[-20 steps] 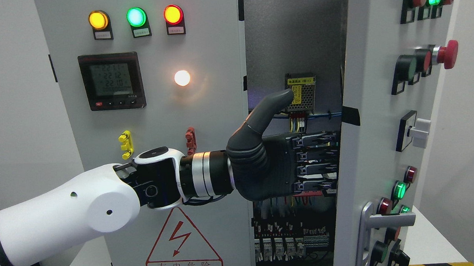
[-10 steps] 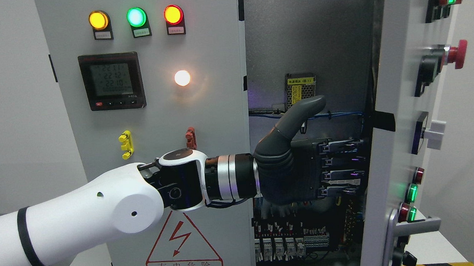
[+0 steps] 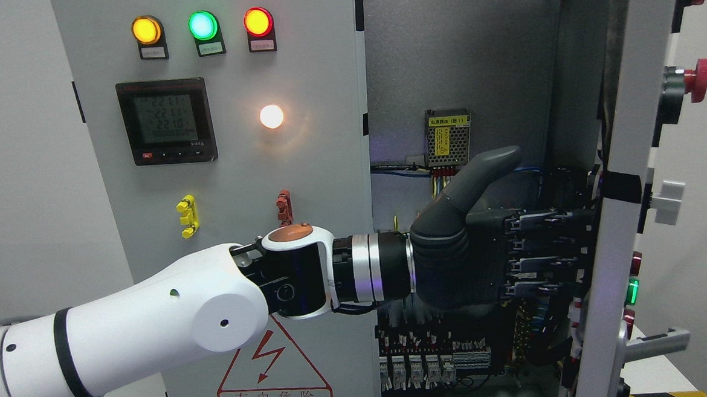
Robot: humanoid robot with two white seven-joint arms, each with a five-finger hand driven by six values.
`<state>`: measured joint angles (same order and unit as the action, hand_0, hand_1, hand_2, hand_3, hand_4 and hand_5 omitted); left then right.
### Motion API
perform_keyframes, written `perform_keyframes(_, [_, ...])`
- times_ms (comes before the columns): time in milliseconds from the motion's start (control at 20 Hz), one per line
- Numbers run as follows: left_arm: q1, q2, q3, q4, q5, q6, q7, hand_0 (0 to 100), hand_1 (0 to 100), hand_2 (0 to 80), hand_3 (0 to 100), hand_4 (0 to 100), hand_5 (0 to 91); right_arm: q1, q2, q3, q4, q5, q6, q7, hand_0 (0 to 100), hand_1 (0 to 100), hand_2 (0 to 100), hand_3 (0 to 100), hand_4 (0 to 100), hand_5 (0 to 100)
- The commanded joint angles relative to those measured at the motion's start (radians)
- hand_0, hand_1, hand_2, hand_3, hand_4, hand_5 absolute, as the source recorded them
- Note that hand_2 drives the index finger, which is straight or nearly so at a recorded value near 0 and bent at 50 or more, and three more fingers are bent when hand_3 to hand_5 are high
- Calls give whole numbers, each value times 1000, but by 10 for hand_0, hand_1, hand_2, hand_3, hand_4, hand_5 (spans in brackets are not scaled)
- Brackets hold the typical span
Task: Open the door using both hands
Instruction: 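Push the door edge outward with the left hand, swinging it open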
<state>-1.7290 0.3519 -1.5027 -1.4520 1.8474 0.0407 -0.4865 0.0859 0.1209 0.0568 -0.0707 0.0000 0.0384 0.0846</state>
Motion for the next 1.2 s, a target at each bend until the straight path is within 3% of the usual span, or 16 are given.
perform_keyframes(0, [18,-70,62,-2,-13,2,49,0,0,0,0,0,0,0,0,0,0,6,0,0,380,0,0,0,0,0])
perform_keyframes(100, [23,-89,85,-4,-13,17,81,0,0,0,0,0,0,0,0,0,0,6,0,0,380,0,0,0,0,0])
perform_keyframes(601, [26,-152,154,-11,-19,59,129,0,0,0,0,0,0,0,-1,0,0,6,0,0,379,0,0,0,0,0])
perform_keyframes(1152, [26,-246,157,-10,-22,62,232,0,0,0,0,0,0,0,-1,0,0,6,0,0,379,0,0,0,0,0])
